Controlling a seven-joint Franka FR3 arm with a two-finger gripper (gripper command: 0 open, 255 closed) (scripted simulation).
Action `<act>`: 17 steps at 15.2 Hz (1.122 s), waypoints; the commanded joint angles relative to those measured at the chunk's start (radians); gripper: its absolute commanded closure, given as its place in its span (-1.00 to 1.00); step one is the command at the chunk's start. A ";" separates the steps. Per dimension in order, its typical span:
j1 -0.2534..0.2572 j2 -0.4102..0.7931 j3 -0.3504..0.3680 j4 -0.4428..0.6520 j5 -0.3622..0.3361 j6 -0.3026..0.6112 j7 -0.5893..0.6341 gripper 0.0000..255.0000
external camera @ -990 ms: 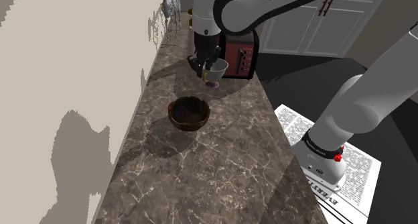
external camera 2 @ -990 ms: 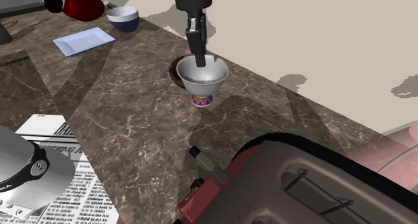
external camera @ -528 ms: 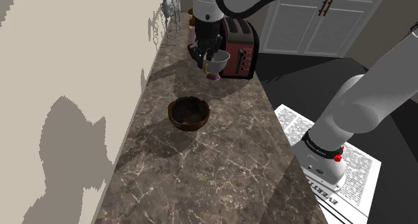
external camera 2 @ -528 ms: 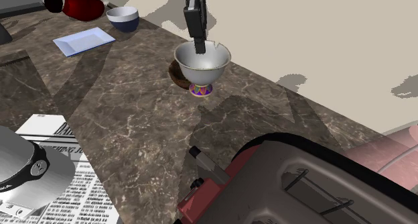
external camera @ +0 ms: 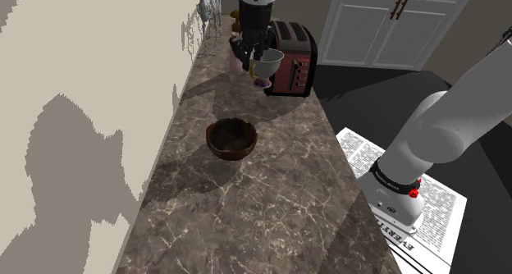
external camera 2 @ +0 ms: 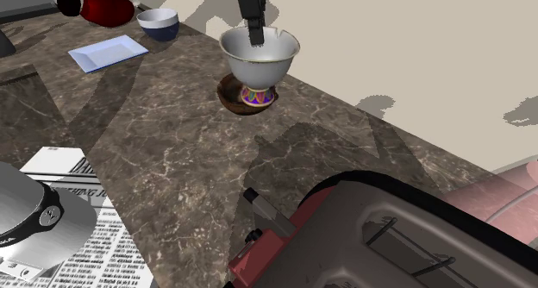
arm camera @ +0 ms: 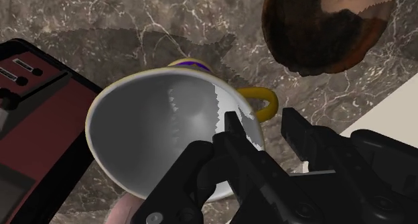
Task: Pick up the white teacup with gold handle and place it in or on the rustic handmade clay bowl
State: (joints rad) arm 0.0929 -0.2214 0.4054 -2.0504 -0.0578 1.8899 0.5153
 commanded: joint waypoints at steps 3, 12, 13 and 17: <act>0.016 0.027 0.033 0.062 -0.006 -0.042 0.049 1.00; 0.104 0.216 0.179 0.334 -0.089 -0.179 0.293 1.00; 0.118 0.245 0.193 0.373 -0.105 -0.197 0.322 1.00; 0.147 0.296 0.215 0.413 -0.134 -0.205 0.374 1.00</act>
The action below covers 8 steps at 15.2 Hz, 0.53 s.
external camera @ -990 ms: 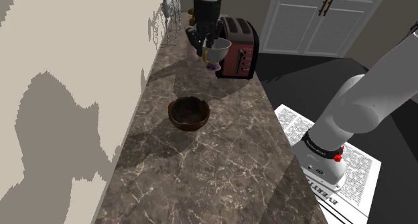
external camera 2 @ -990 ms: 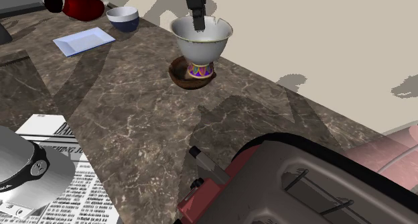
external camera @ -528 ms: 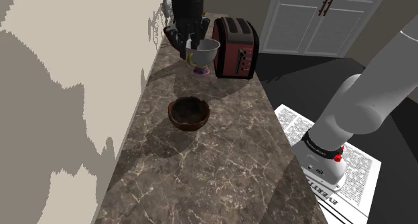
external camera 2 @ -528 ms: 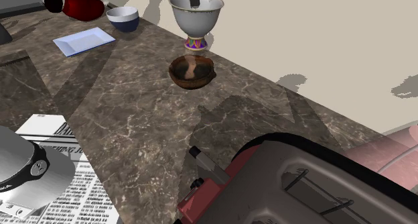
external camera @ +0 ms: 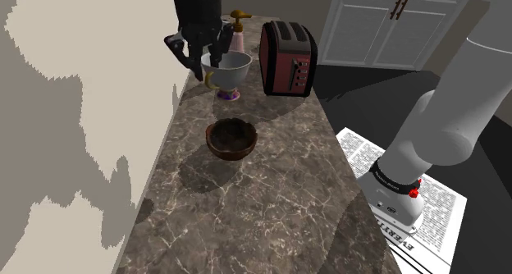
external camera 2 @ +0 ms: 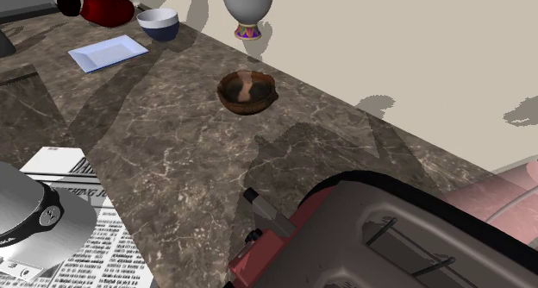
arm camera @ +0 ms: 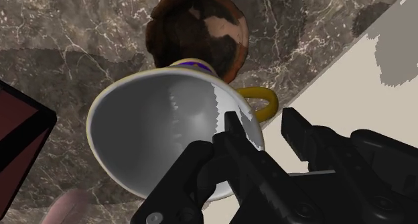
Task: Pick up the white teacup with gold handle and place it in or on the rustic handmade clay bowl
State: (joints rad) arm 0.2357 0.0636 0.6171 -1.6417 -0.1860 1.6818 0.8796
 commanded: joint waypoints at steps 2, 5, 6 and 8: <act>0.003 0.008 0.002 -0.026 -0.005 0.031 0.012 1.00; 0.001 0.006 0.001 -0.068 -0.005 0.072 0.017 1.00; 0.000 0.005 0.000 -0.082 -0.006 0.085 0.019 1.00; 0.000 0.006 0.000 -0.108 -0.007 0.111 0.023 1.00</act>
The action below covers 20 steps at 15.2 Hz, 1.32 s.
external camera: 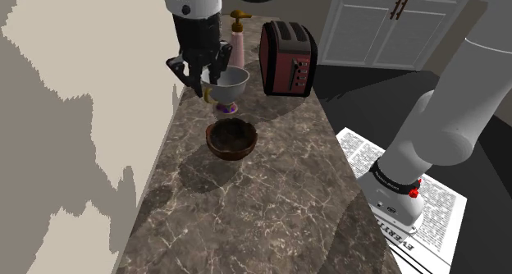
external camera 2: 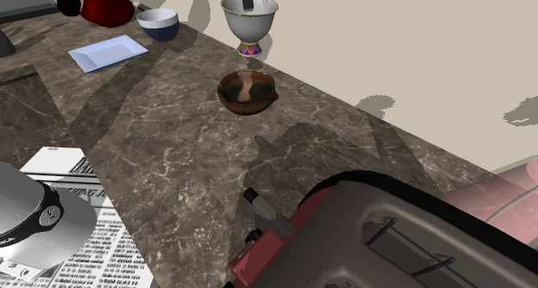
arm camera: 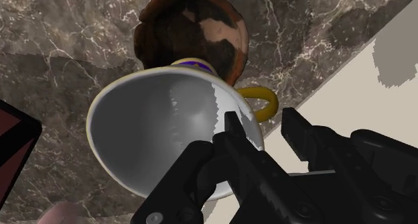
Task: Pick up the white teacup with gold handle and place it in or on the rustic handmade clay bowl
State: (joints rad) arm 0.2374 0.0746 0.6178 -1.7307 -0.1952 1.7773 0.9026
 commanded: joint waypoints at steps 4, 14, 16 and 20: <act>-0.003 -0.001 -0.002 -0.068 -0.003 0.068 0.009 1.00; -0.002 0.018 -0.004 -0.147 -0.021 0.160 0.031 1.00; -0.002 0.018 -0.004 -0.147 -0.021 0.160 0.031 1.00; -0.002 0.018 -0.004 -0.147 -0.020 0.160 0.031 -1.00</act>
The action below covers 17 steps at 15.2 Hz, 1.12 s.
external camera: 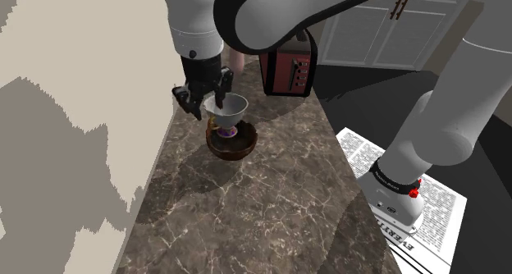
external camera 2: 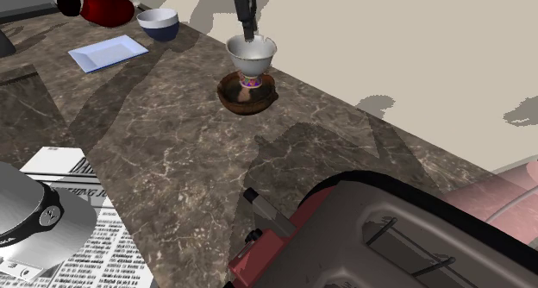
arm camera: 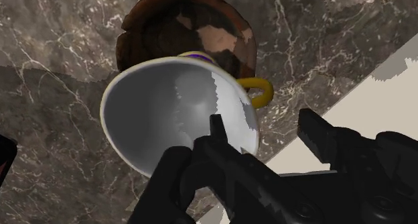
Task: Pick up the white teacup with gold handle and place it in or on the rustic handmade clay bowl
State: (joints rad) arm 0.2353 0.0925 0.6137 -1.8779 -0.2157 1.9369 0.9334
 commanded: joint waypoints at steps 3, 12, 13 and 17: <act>0.000 0.000 0.000 0.000 0.000 0.000 0.000 -1.00; 0.007 -0.020 0.008 0.105 0.019 -0.121 -0.014 -1.00; 0.007 -0.020 0.008 0.106 0.019 -0.121 -0.014 -1.00; 0.007 -0.020 0.008 0.106 0.019 -0.121 -0.014 -1.00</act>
